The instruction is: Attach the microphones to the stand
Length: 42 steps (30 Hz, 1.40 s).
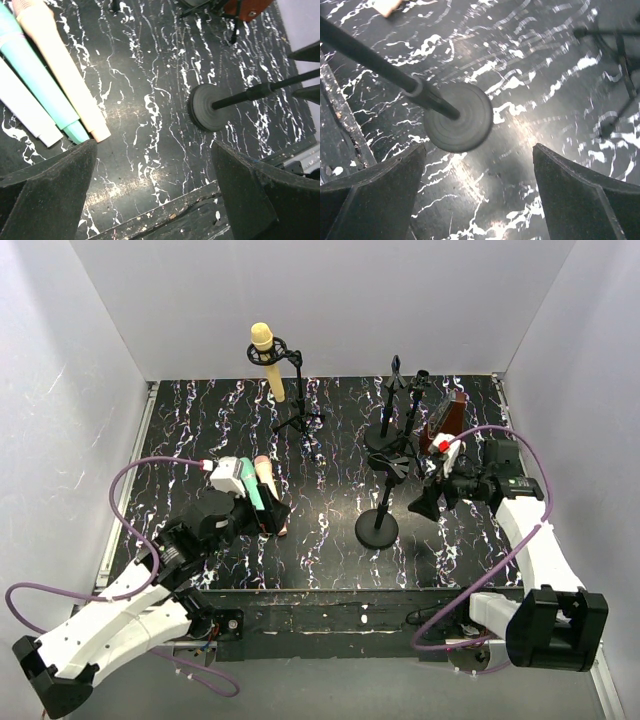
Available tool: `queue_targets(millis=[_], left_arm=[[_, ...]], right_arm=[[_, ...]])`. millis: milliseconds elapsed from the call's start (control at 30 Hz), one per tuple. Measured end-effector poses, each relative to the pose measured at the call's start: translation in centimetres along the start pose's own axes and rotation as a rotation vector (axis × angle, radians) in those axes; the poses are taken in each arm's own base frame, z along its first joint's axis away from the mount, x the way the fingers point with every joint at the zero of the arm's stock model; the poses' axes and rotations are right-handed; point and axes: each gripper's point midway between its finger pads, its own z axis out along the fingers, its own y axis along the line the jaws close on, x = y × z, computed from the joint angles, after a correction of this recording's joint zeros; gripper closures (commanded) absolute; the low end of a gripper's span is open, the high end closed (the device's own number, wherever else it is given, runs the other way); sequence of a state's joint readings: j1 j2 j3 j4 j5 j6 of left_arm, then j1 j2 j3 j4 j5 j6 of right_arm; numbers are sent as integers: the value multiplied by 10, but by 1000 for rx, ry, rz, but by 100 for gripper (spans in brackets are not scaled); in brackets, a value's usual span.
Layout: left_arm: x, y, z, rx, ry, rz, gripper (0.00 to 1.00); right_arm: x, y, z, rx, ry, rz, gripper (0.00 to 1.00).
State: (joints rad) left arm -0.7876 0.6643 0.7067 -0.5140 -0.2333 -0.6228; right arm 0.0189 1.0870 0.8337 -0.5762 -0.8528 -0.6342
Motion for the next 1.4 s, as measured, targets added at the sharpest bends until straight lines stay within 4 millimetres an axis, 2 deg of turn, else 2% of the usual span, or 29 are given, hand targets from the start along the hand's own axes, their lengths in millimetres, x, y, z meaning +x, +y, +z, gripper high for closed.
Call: queue_targets(millis=[133,267,433,533,667,800,933,1033,1267,1400], left_arm=[[7,12,9,-68,20,-14,2],[6,33,20,-147,31,-43,2],[11,76,41,-287,97,-109,2],[23,106,54,-384,173,-157,2],[35,132,67,-498,257,-193,2],[37,150,77,-576,283,-209,14],[39,168,83,-636,296,-226,23],[41,182,90,-675,313,-236,34],[46,205,107,-714,351,-230,50],[46,212,116,-717,357,-226,53]], right_arm=[[21,-21,-10,72,37,142,6],[33,-25,-13,124,60,230,2],[32,-38,-23,210,62,337,4],[34,-50,-28,220,53,402,5],[35,-50,-30,222,38,431,5],[32,-43,-31,221,13,411,5],[29,-43,-33,226,0,397,5],[29,-43,-33,226,-1,398,5],[27,-42,-32,213,-9,397,5],[26,-40,-32,206,-14,397,5]])
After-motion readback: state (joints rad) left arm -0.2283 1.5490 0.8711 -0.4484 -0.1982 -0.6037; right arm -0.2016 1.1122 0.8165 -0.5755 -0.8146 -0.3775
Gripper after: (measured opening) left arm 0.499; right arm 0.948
